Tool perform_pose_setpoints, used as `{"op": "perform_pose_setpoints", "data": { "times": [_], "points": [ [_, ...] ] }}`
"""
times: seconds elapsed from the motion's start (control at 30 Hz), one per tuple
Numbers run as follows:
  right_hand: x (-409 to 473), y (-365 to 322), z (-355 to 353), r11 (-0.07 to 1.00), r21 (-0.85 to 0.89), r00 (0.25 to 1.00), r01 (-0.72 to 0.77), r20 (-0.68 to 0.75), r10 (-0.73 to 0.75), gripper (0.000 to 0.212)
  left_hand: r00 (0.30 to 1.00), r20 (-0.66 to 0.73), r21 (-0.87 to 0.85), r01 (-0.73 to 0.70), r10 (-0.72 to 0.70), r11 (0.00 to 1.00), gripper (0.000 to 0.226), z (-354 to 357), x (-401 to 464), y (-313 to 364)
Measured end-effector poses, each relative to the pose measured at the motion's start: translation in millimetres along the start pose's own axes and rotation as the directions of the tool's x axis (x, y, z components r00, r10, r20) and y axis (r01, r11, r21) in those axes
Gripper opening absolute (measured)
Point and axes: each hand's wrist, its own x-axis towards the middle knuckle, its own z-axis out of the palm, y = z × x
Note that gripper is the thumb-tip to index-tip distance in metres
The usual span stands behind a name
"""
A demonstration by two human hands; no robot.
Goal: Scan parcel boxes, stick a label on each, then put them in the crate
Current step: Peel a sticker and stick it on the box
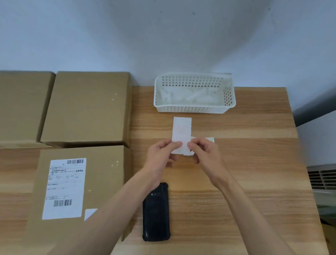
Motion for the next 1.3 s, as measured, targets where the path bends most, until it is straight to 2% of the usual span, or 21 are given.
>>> {"op": "perform_pose_setpoints", "data": {
  "times": [0.1,0.37,0.57,0.8,1.07,1.13,1.2,1.27,1.3],
  "points": [
    [-1,-7,-1,0.995,-0.089,0.989,0.05,0.143,-0.037,0.019,1.0,0.002,0.011,-0.024,0.024,1.0,0.016,-12,0,0],
    [-10,-3,6,0.998,0.057,0.998,0.019,0.061,-0.023,0.015,0.99,-0.107,-0.144,-0.112,0.097,0.983,0.007,-13,4,-5],
    [-15,8,3,0.988,0.156,0.999,0.009,0.034,-0.015,0.013,0.988,-0.117,-0.148,-0.116,0.099,0.982,0.008,-12,4,-13],
    [-17,7,-3,0.979,0.205,1.0,0.007,0.026,-0.012,0.012,0.99,-0.097,-0.167,-0.118,0.103,0.979,0.01,-6,1,-8],
    [-14,3,-7,0.983,0.182,0.999,0.015,0.029,-0.02,0.013,0.993,-0.076,-0.157,-0.102,0.091,0.982,0.005,-7,0,-4],
    [-14,2,-6,0.984,0.175,0.999,0.026,0.034,-0.032,0.013,0.993,-0.07,-0.123,-0.105,0.097,0.987,0.006,-6,-1,-1],
    [-15,1,-6,0.984,0.173,0.998,0.04,0.037,-0.047,0.013,0.984,-0.112,-0.01,-0.142,0.14,0.99,0.02,-5,0,-1],
    [-14,2,-6,0.986,0.157,0.998,0.058,0.029,-0.064,0.014,0.945,-0.187,0.18,-0.237,0.27,0.955,0.038,-6,2,-5],
    [-14,2,-5,0.987,0.142,0.997,0.068,0.024,-0.072,0.014,0.912,-0.186,0.273,-0.311,0.367,0.91,0.038,-7,0,-7]
  ]
}}
